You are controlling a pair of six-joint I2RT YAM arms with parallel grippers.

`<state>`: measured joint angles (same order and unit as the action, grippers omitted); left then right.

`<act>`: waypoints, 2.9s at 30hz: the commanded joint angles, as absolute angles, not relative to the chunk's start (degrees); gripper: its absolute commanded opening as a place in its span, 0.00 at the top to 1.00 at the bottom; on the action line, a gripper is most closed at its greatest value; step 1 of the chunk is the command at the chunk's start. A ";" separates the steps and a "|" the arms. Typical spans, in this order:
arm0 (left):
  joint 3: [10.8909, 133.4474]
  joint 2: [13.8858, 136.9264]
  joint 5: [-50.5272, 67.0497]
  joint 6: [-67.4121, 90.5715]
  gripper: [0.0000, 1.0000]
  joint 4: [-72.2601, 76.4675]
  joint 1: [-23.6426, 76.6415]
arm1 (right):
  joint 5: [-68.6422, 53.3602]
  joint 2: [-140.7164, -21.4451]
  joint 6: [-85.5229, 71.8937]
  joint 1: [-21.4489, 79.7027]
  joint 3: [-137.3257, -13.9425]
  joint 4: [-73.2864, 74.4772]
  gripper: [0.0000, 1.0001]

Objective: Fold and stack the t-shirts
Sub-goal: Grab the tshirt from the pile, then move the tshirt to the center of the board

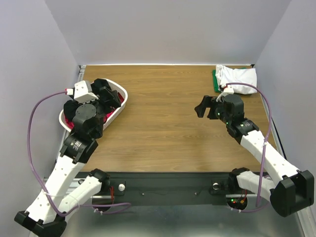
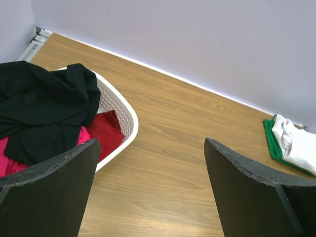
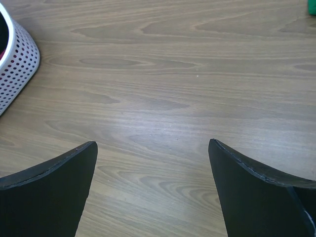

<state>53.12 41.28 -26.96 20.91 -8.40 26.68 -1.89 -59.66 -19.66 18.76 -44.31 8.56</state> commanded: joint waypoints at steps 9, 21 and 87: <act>50.02 40.42 -30.49 19.60 0.01 -2.48 27.16 | 3.51 -58.18 -19.07 18.55 -45.35 7.12 0.00; 49.92 64.51 -34.63 17.75 0.02 3.42 14.16 | 0.35 -57.57 -18.90 18.54 -43.51 7.12 0.00; 107.73 86.29 49.04 47.10 1.00 42.18 9.31 | 6.41 -55.64 -18.54 18.54 -41.13 7.21 0.00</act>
